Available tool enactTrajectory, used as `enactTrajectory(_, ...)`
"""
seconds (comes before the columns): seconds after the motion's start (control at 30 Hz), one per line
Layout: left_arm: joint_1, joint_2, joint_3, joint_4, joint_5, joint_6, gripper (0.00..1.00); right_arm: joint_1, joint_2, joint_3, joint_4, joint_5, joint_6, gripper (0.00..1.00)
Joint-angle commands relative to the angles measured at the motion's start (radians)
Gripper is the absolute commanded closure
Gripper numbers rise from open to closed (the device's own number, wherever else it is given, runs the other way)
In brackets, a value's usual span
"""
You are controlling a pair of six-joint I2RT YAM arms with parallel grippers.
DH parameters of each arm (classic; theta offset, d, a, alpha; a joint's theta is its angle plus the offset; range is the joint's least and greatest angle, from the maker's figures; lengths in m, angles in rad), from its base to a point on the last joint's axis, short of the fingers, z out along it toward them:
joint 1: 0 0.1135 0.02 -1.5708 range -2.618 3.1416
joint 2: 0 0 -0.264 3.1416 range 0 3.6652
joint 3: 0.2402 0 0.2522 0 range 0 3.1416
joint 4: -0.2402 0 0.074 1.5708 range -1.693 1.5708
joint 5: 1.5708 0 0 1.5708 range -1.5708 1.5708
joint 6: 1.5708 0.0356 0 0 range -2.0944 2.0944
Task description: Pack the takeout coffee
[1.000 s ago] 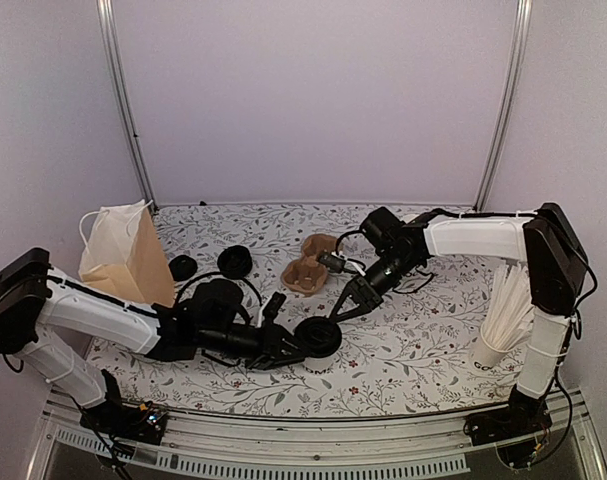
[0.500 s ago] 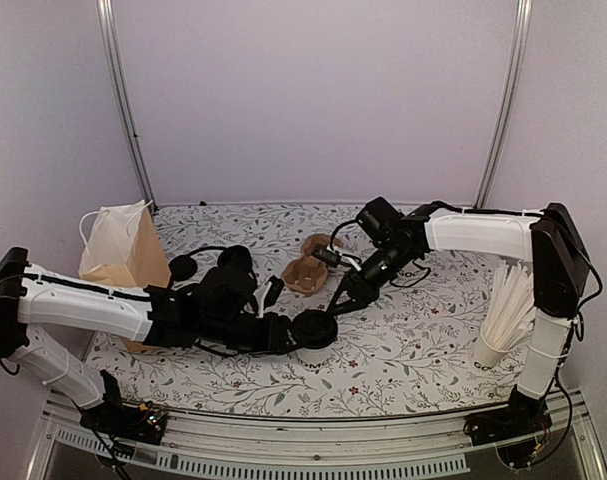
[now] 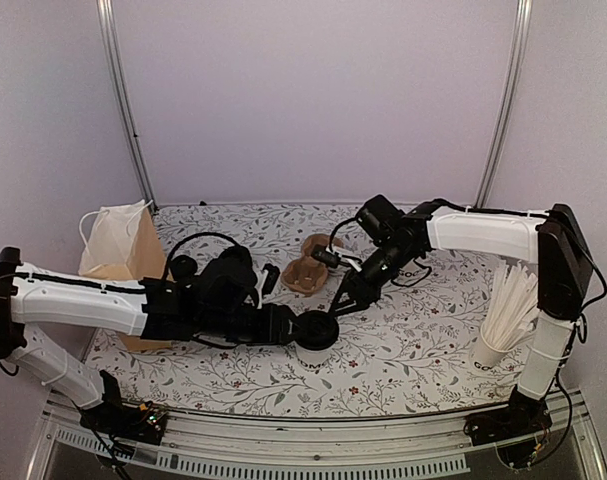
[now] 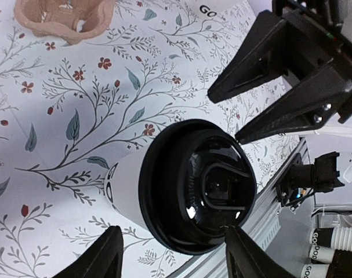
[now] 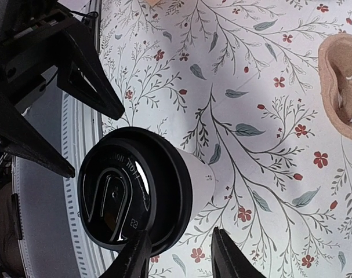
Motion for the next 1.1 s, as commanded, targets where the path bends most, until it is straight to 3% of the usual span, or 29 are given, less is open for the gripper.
enactTrajectory(0.0,0.038,-0.002,0.043,-0.013,-0.036,0.053,0.37,0.007,-0.065,-0.011,-0.015,0.059,-0.03,0.6)
enactTrajectory(0.27,0.073,0.117,0.095,0.043,0.066,0.126,0.36,0.008,-0.125,-0.087,0.015,0.087,-0.049,0.55)
enactTrajectory(0.43,0.075,0.146,0.063,0.048,0.102,0.116,0.38,0.023,-0.129,-0.136,0.014,0.013,-0.059,0.47)
enactTrajectory(0.57,0.073,0.107,0.004,0.037,0.064,0.036,0.43,0.055,-0.122,-0.149,0.025,-0.008,-0.069,0.39)
enactTrajectory(0.87,-0.023,0.026,-0.166,0.173,-0.104,-0.269,0.56,0.073,-0.032,-0.053,-0.001,-0.046,-0.027,0.35)
enactTrajectory(1.07,-0.039,0.023,-0.176,0.181,-0.142,-0.307,0.58,0.087,0.004,-0.048,-0.02,-0.087,-0.001,0.33)
